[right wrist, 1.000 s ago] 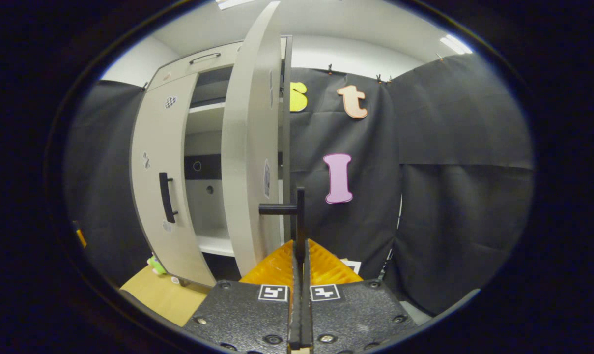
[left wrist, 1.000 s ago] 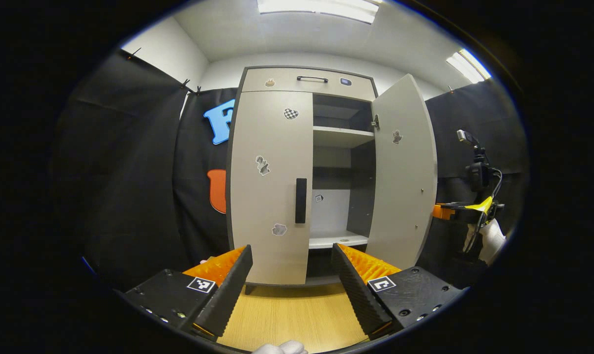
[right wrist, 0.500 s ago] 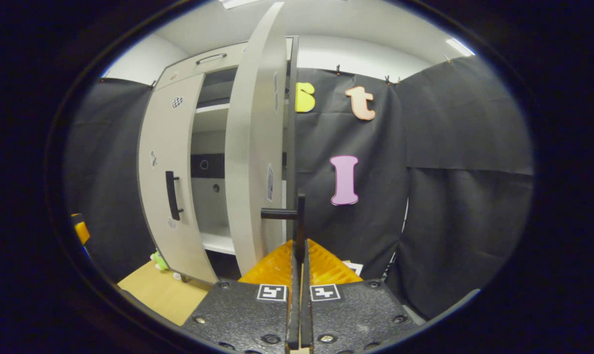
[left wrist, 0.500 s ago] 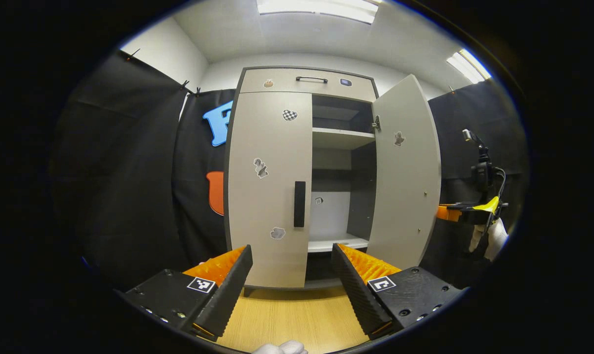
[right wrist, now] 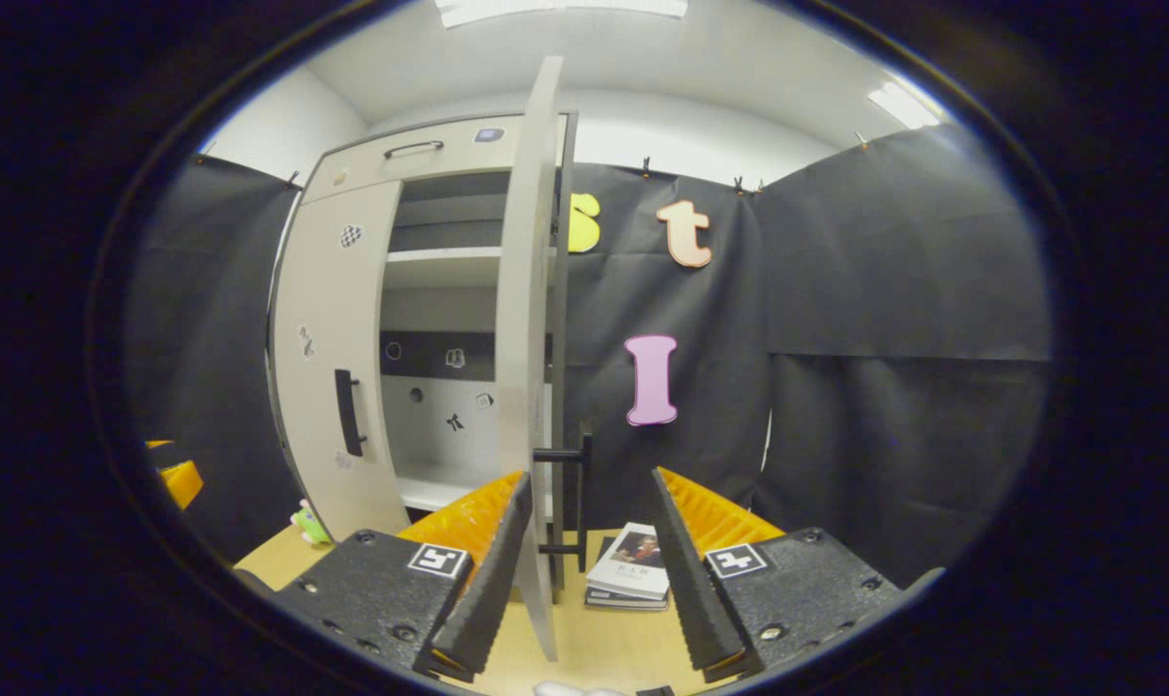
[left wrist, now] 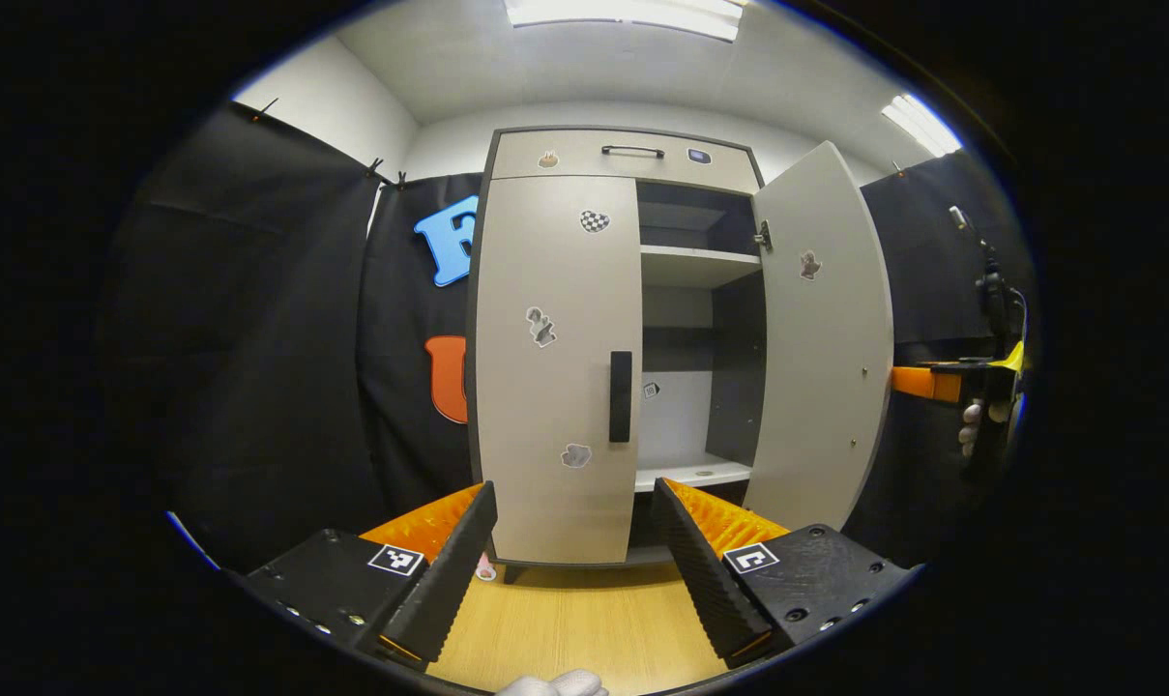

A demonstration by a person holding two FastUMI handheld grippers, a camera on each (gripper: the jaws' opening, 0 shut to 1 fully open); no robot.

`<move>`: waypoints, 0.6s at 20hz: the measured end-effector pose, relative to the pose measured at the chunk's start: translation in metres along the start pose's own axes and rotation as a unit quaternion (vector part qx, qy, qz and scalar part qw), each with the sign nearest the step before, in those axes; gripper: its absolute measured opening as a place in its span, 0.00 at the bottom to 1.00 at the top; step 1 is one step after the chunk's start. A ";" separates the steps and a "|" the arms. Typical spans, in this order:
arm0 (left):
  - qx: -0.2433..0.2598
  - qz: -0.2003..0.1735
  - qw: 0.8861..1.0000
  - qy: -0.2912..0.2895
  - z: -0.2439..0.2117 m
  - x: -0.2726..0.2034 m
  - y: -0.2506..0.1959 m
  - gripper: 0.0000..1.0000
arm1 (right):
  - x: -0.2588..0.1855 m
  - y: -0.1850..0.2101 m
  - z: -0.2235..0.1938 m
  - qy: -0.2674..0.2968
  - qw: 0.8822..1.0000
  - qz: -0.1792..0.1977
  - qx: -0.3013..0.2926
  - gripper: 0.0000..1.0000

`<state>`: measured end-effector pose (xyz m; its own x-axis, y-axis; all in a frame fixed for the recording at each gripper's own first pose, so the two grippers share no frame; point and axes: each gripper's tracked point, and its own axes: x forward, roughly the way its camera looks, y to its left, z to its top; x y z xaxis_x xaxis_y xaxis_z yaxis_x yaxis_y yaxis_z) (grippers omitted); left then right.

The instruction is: Open the right door of the double-door shoe cabinet with the right hand, and open the left door with the left hand.

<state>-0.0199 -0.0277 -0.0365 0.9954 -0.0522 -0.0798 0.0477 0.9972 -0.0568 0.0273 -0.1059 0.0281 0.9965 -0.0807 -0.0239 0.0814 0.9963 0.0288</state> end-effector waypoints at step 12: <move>0.014 0.002 1.000 0.000 -0.004 0.009 0.017 0.96 | -0.035 0.121 -0.080 0.038 0.997 0.067 0.005 0.96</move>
<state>-0.0108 -0.0109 -0.0424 0.9956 -0.0482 -0.0806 0.0461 0.9986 -0.0276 0.0001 0.0195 -0.0479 0.9940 0.0557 -0.0941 -0.0515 0.9976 0.0459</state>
